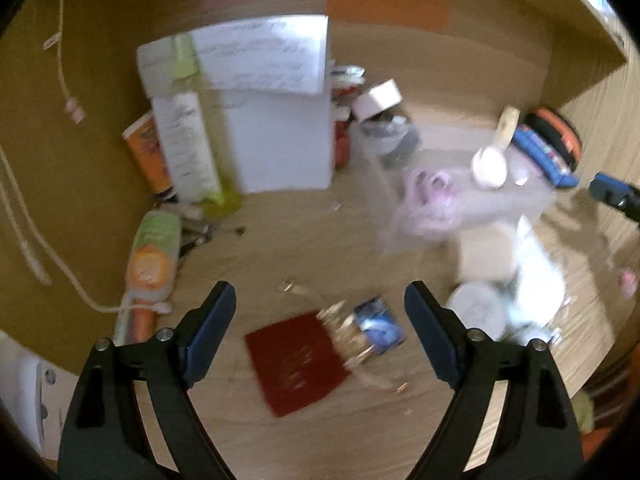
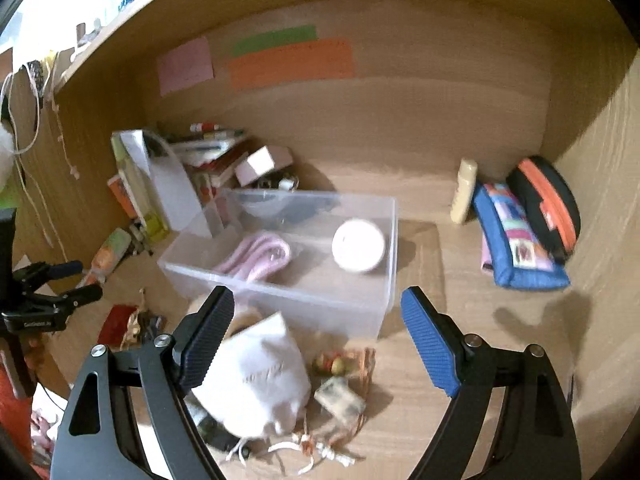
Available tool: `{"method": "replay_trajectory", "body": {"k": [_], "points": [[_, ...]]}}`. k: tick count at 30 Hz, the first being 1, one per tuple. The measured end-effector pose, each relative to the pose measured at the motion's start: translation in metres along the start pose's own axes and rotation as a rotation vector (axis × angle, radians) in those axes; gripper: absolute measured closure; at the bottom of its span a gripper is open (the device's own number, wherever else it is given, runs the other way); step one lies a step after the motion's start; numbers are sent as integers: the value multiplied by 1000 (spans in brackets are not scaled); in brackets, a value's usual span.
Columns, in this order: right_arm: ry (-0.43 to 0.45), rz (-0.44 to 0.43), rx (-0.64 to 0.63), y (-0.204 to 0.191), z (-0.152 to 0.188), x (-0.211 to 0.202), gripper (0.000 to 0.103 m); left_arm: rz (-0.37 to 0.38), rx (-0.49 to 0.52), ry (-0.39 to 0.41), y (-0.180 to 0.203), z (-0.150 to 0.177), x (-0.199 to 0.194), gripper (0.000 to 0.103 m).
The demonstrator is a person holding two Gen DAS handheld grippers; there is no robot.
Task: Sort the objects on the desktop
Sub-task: 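Reach the left tool to the red velvet pouch while the right tool reaches the white drawstring pouch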
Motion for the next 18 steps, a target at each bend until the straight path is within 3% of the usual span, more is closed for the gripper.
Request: {"method": "replay_trajectory", "body": {"k": [9,18], "points": [[-175,-55,-106,-31,48,16,19,31,-8,-178,-10,52,38,16],[-282,-114,-251,-56,77,37,19,102,-43,-203,-10,55,54,16]]}}
Point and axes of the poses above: each gripper's, at about its wrist camera, not at the fingertips, and x roughly the way its jaws point, y to its right, z to its underside, the point moved 6 cm from there along x, roughly the way its jaws point, and after that the axes turned 6 degrees about y, right-handed, at the moved point
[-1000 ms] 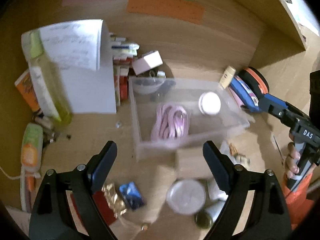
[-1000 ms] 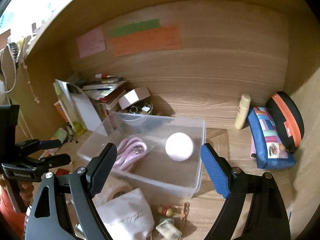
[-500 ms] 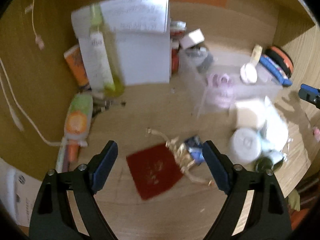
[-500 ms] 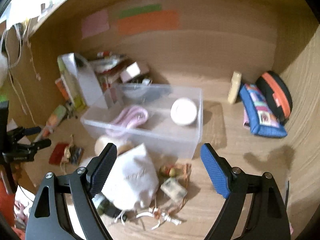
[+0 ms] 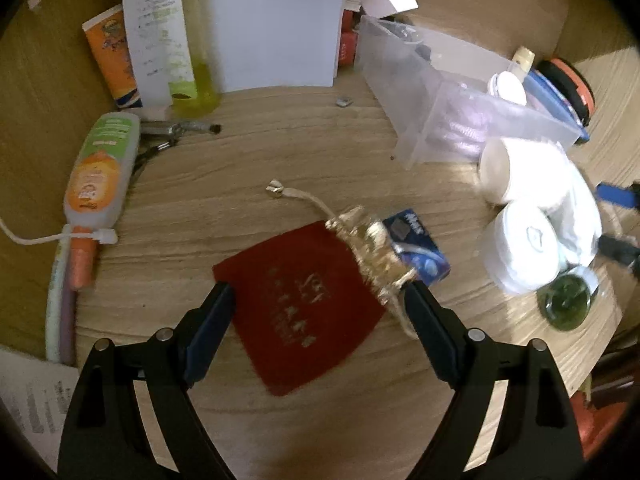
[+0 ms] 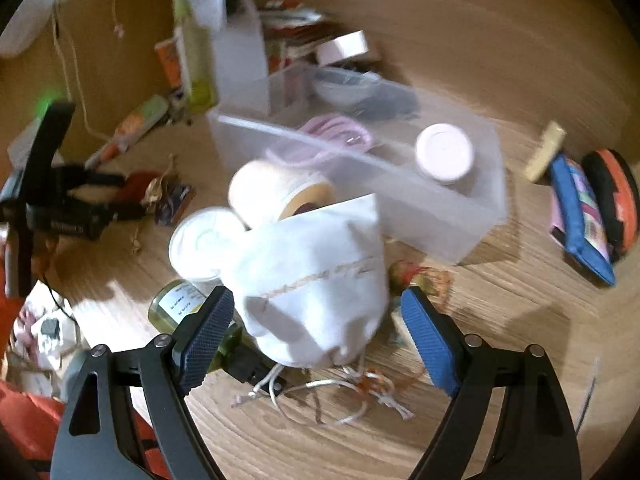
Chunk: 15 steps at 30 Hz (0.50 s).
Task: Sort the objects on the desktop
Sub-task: 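Reach the left tool to the red velvet pouch while the right tool reaches the white drawstring pouch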
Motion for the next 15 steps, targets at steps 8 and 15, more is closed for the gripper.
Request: {"method": "replay_trajectory", "body": {"k": [8,15], "points": [[-62,-27,-12,4,-3,30,19,28,-6,-35,8,-8,10,14],[-64,-69,-53,4,-8,39,16,22,-21,-18,8,-11,13,13]]}}
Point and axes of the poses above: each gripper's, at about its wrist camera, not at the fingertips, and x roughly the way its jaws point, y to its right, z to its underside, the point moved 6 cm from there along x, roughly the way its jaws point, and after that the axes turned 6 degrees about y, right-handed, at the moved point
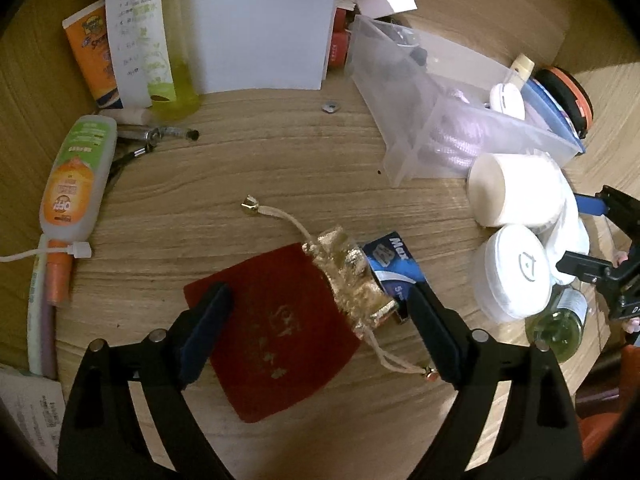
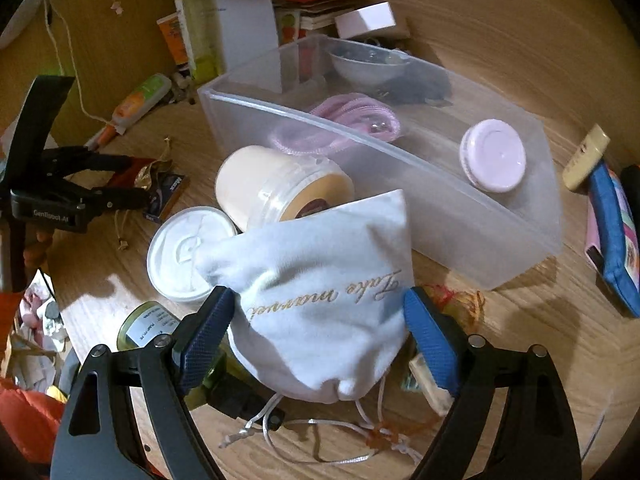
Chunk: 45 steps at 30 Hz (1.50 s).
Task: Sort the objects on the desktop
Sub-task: 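Reach the left tool to the red velvet pouch while the right tool reaches the white drawstring pouch, then grasp the red velvet pouch with the left tool while the right tool grasps the white pouch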
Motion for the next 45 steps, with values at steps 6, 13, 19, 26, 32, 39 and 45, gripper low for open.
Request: {"method": "replay_trajectory", "body": {"k": [6,13,19,26,32,39,45], "points": [[-23,-25,-23,-1,-3,9,8,-25,30,13,5,1,3,13],[-13,-56,16,5,-3,15,3,15,28,52,12,-2,-2,58],[33,-50,-23,3,-2,6,29,41,23,72,19,0,-11,87],[96,-25,33,14,-1,-3,51,56,56,143,39,-3,-38,88],[168,-9,45,15,-2,-24,54,59,27,200,41,-15,-62,88],[300,-9,104,30,-14,-68,54,123,-9,280,52,-36,-91,88],[399,12,141,43,-27,-104,54,130,0,349,67,-56,-107,88]]}}
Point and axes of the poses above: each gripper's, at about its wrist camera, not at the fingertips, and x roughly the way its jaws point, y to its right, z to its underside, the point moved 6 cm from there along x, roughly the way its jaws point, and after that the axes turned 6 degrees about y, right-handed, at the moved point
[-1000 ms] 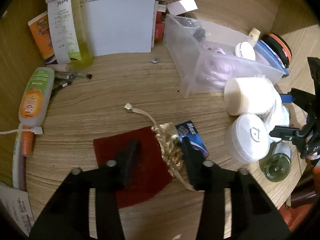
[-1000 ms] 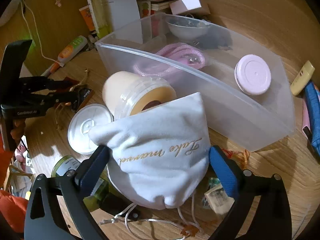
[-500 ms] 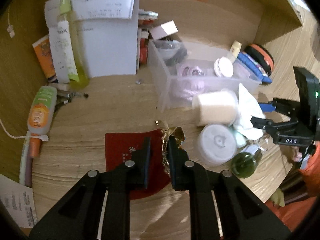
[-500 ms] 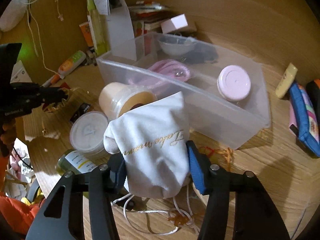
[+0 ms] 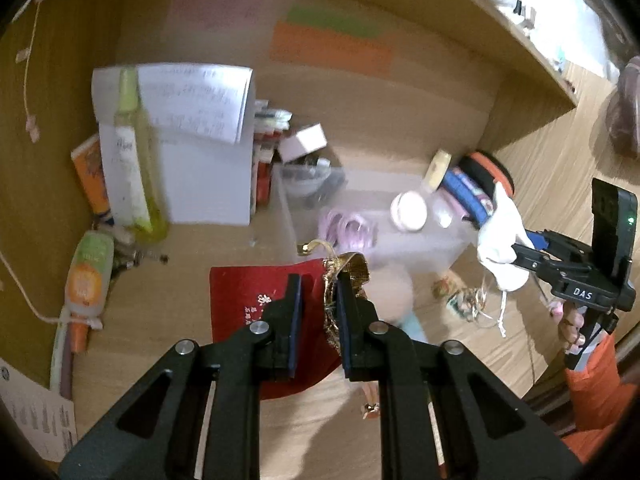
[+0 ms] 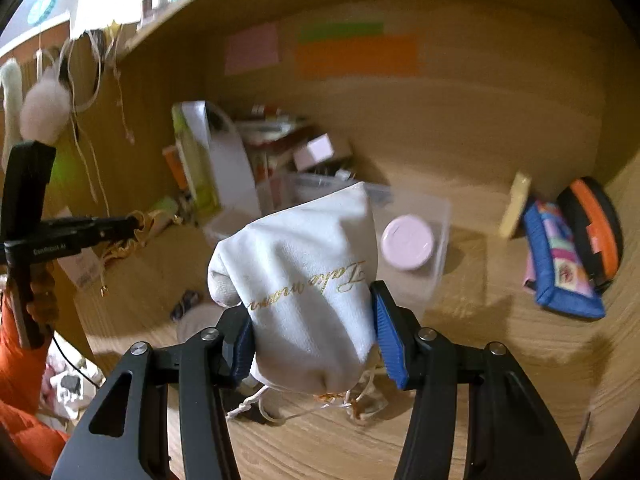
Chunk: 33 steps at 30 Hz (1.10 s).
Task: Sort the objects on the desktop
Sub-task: 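Grasp the red velvet pouch with the left tool while the right tool grasps the white pouch, then lower both pouches into the clear plastic box and open both tools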
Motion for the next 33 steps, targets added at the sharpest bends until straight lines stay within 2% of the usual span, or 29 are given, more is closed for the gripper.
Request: {"method": "replay_trajectory", "body": {"k": [10,14,20,23,29,33], "points": [[121,6,39,10,-32,-25,54,61,25,65,32,-33,4,88],[160,13,34,8,-50,-17,54,93,16,61,42,-45,9,88],[205,-13,77,10,-75,4,54,64,23,70,50,-62,24,88],[193,-18,91,12,-79,21,54,76,6,55,49,-67,41,88],[180,46,101,28,-68,61,54,87,-42,-4,42,-66,84,88],[71,73,159,50,-49,97,54,76,-50,-56,39,-61,114,88]]}}
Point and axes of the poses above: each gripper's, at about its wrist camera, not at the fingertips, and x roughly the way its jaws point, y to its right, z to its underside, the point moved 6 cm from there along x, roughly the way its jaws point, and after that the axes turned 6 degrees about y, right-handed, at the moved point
